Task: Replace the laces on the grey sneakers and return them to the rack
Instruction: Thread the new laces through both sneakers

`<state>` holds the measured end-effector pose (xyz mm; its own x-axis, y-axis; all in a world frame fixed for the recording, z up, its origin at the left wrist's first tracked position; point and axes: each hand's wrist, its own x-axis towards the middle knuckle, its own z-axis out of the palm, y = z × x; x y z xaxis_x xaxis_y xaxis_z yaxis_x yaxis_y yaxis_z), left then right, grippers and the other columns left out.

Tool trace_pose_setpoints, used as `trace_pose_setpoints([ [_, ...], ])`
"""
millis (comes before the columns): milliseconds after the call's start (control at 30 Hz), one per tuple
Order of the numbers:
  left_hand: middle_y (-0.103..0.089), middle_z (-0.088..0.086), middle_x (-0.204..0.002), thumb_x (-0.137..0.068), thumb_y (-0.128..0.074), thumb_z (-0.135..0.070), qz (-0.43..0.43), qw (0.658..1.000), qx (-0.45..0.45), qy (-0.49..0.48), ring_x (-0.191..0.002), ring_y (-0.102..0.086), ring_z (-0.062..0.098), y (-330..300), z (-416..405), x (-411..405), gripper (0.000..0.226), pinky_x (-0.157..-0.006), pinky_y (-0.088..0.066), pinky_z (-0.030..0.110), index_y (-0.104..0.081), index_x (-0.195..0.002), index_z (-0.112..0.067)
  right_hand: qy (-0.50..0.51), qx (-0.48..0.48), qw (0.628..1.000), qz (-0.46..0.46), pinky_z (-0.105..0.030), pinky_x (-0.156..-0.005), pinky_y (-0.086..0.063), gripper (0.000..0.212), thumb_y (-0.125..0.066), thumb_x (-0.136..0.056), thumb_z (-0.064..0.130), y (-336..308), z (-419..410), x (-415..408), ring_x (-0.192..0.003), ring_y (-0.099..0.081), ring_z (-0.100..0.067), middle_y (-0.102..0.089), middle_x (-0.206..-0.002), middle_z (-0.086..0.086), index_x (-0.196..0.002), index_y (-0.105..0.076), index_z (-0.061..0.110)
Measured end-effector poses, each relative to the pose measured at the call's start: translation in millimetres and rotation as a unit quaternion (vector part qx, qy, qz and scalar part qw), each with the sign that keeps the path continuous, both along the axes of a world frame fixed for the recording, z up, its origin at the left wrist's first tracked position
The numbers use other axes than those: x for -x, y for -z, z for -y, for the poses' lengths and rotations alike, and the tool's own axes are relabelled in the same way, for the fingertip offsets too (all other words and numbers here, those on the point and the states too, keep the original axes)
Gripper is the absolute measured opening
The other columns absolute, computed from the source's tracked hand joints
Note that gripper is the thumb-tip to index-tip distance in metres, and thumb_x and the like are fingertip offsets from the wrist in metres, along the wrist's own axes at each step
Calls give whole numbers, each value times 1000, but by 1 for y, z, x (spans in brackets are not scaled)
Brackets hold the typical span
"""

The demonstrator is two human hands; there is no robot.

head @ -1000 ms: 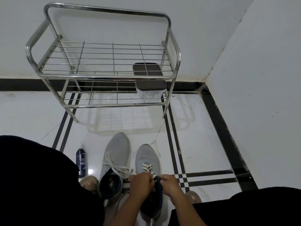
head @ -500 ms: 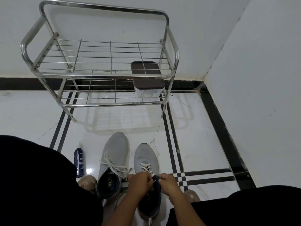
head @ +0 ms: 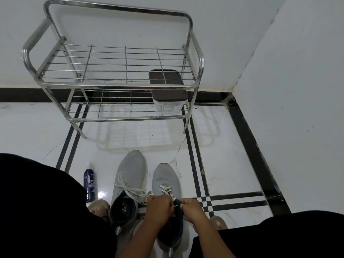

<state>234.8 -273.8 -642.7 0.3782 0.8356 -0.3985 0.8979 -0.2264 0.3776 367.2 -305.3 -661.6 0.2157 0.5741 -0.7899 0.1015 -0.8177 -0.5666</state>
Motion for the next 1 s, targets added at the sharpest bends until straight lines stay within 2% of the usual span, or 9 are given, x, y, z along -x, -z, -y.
trace_pose_setpoints([
  [133,-66,-3,-99,-93,-44,-33,-5,999,-23,-23,-98,-60,16,3,0,-1,21,-86,-30,32,-63,-93,-24,-16,-4,1000,6,-41,-89,-53,41,-45,-91,-1,-2,0,1,-90,-66,-24,-72,-93,-11,-75,-69,27],
  [267,-67,-2,-96,-95,-42,-34,-2,999,-27,-29,-96,-61,16,2,0,-4,23,-89,-32,33,-62,-91,-24,-23,1,1000,16,-41,-88,-54,41,-44,-91,0,-3,-1,2,-97,-68,-29,-73,-96,-12,-75,-69,29],
  [433,-65,0,-98,-93,-40,-27,-46,999,-27,-10,-96,-60,21,4,-1,-4,21,-95,-30,37,-61,-91,-23,-31,-2,999,22,-38,-88,-54,39,-47,-90,1,-6,-1,3,-93,-67,-26,-72,-96,-12,-74,-68,29],
  [700,-66,-2,-99,-93,-42,-30,-37,999,-24,-9,-96,-60,18,5,1,-4,22,-90,-31,35,-63,-92,-24,-47,-2,998,35,-39,-90,-53,38,-48,-88,3,-6,-1,4,-95,-67,-25,-73,-95,-10,-72,-69,31],
  [800,-66,-2,-100,-92,-42,-30,-44,999,-23,-5,-98,-60,19,3,2,-7,22,-90,-31,34,-63,-94,-23,-43,0,999,22,-35,-84,-54,35,-47,-88,2,-4,-1,5,-88,-65,-22,-72,-92,-10,-77,-70,26],
  [900,-65,-2,-99,-92,-42,-28,-46,998,-32,-8,-98,-59,19,2,4,-8,21,-90,-30,35,-62,-92,-24,2,13,1000,-13,-32,-72,-51,27,-46,-87,1,-7,-2,5,-79,-60,-20,-66,-83,-9,-85,-71,9],
  [1000,-62,-4,-99,-93,-44,-25,-28,998,-40,-35,-98,-56,18,1,6,-9,19,-89,-31,34,-63,-90,-26,110,46,989,-89,-26,-70,-55,24,-46,-87,2,-8,1,2,-80,-63,-21,-67,-83,-13,-85,-69,8],
])
